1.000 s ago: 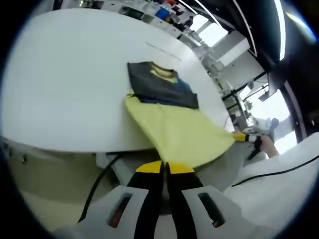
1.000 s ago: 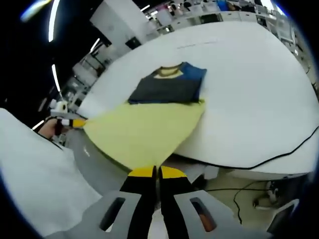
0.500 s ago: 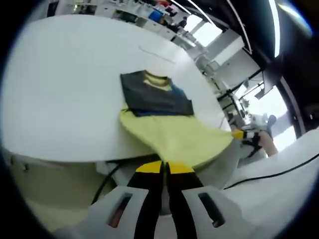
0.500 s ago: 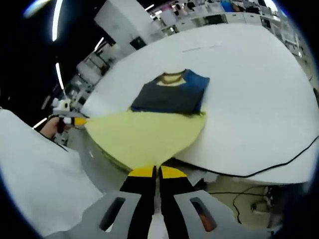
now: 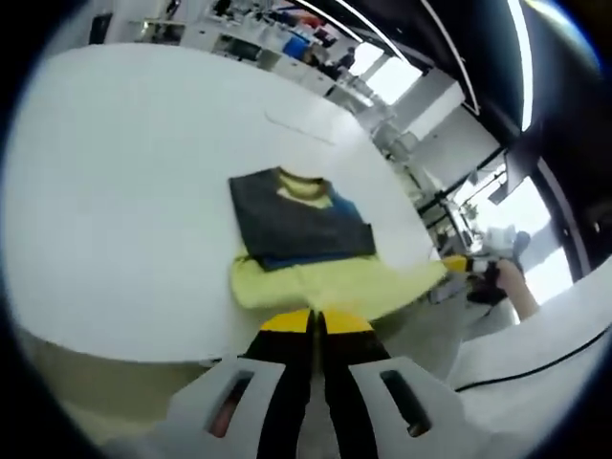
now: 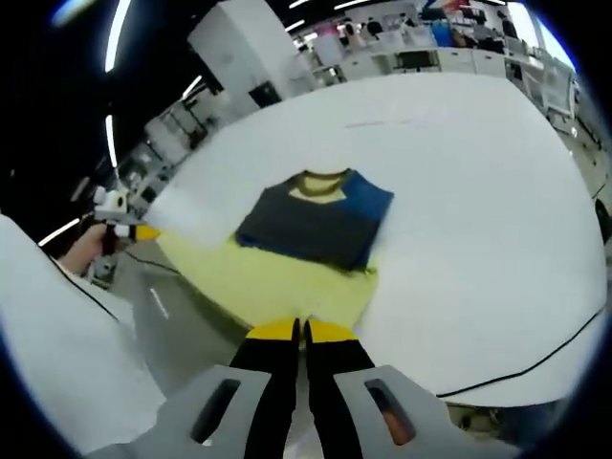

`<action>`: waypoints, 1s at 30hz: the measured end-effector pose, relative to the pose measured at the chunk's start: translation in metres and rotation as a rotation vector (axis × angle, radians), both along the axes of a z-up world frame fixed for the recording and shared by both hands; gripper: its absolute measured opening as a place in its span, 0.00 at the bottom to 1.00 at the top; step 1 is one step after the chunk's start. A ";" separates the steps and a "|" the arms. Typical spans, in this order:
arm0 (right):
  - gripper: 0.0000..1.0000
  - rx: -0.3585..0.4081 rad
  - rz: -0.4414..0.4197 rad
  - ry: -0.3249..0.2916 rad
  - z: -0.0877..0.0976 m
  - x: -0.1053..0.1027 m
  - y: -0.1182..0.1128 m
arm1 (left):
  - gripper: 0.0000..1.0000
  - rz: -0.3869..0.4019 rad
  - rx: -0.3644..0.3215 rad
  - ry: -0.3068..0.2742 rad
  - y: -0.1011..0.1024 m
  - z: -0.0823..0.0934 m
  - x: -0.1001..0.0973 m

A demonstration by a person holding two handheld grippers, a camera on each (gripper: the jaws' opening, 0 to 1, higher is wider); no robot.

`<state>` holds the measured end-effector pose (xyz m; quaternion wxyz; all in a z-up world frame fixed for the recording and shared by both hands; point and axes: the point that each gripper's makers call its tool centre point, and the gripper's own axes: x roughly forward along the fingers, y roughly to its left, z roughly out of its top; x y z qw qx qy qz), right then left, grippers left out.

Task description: Fold the garment on the visible template until the final outline fits inside the template.

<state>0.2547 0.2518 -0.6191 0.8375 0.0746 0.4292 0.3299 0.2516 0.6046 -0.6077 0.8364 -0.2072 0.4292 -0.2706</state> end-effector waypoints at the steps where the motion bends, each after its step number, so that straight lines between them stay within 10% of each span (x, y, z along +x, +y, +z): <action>1: 0.03 -0.001 -0.002 -0.004 0.001 0.005 0.000 | 0.00 0.003 -0.002 -0.002 0.000 0.000 0.004; 30: 0.03 -0.029 -0.032 -0.076 0.002 0.106 -0.002 | 0.00 0.030 -0.033 -0.042 0.003 0.006 0.105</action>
